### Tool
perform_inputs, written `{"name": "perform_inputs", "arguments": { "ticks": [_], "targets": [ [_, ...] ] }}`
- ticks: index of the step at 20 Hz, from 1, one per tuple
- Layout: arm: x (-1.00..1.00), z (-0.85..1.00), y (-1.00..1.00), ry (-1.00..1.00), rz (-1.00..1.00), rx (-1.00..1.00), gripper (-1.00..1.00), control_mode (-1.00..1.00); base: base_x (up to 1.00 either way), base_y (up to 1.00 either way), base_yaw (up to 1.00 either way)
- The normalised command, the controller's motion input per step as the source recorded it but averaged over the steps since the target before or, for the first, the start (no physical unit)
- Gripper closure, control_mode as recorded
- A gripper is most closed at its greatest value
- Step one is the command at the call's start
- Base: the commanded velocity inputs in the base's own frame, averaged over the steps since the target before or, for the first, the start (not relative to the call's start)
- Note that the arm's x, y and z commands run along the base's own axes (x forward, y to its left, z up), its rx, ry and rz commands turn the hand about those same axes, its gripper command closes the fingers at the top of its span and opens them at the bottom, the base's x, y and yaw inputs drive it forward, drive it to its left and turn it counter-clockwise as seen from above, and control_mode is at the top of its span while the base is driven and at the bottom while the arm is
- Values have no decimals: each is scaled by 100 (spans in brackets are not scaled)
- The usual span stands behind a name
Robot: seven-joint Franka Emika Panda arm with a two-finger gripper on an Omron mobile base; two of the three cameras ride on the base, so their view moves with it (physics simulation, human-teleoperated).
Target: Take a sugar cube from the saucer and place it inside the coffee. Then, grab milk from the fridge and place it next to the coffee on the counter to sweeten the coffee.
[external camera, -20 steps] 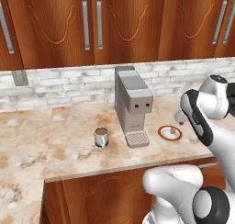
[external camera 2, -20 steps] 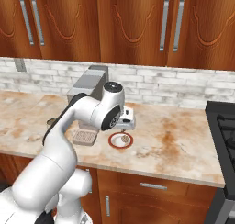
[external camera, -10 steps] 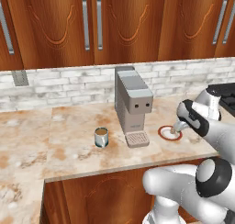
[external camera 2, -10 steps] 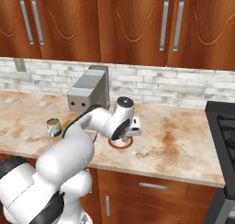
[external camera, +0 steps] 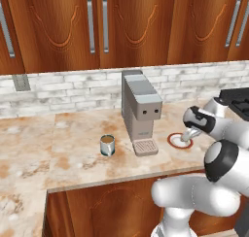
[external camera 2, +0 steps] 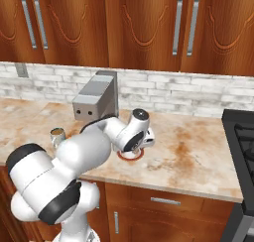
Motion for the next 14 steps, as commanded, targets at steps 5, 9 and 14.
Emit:
{"name": "perform_inputs", "arguments": {
  "ticks": [5,9,14],
  "targets": [
    [31,-26,0,2,0,0,-100,-100,0,0,0],
    [19,-27,-10,0,0,0,-100,-100,0,0,0],
    [25,-19,-5,1,0,1,-100,-100,0,0,0]
  ]
}}
